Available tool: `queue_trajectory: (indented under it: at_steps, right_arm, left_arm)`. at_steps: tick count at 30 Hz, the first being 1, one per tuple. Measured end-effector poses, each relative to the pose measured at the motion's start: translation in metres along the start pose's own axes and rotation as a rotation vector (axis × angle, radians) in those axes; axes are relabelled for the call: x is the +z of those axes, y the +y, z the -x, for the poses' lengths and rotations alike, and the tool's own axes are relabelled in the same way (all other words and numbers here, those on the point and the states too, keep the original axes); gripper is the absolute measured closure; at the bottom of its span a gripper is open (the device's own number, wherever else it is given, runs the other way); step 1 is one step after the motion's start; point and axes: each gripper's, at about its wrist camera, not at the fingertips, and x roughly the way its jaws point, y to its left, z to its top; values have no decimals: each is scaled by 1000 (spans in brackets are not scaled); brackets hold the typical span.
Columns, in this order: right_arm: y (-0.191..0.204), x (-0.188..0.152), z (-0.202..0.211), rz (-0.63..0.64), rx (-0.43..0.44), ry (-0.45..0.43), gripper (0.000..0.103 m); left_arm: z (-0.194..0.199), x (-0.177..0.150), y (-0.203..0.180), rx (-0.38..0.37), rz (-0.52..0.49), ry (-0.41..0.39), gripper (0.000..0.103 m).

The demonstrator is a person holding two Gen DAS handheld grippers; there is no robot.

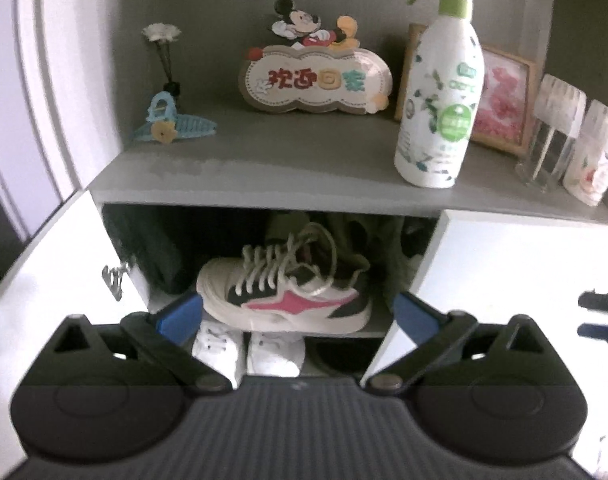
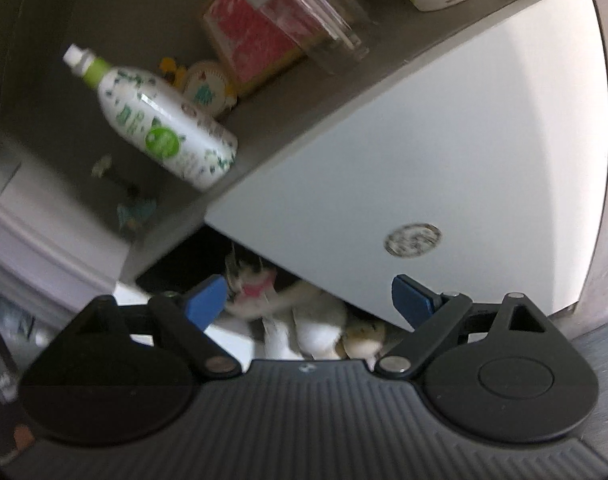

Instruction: Organize scattered shoes

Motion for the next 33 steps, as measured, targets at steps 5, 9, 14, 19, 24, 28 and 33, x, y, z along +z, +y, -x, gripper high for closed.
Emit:
queue_trajectory:
  at_steps: [5, 9, 14, 19, 24, 28, 33]
  right_arm:
    - [-18, 10, 18, 289, 82, 117, 11]
    - [-32, 12, 42, 513, 188, 229, 11]
    - [-39, -2, 74, 627, 298, 265, 11]
    - [-50, -27, 110, 642, 340, 288, 11]
    - [-62, -49, 154, 723, 356, 313, 12]
    - [-68, -62, 186, 809, 412, 372, 12]
    - [-84, -64, 220, 886, 544, 384, 12]
  left_arm:
    - [34, -36, -51, 186, 165, 4, 0]
    - [86, -67, -90, 304, 263, -43, 0]
    - [156, -112, -142, 413, 264, -97, 0]
    - [198, -166, -180, 498, 328, -77, 0]
    - [243, -226, -212, 577, 383, -70, 0]
    - [286, -263, -250, 653, 459, -6, 0]
    - [328, -297, -304, 741, 555, 37, 0]
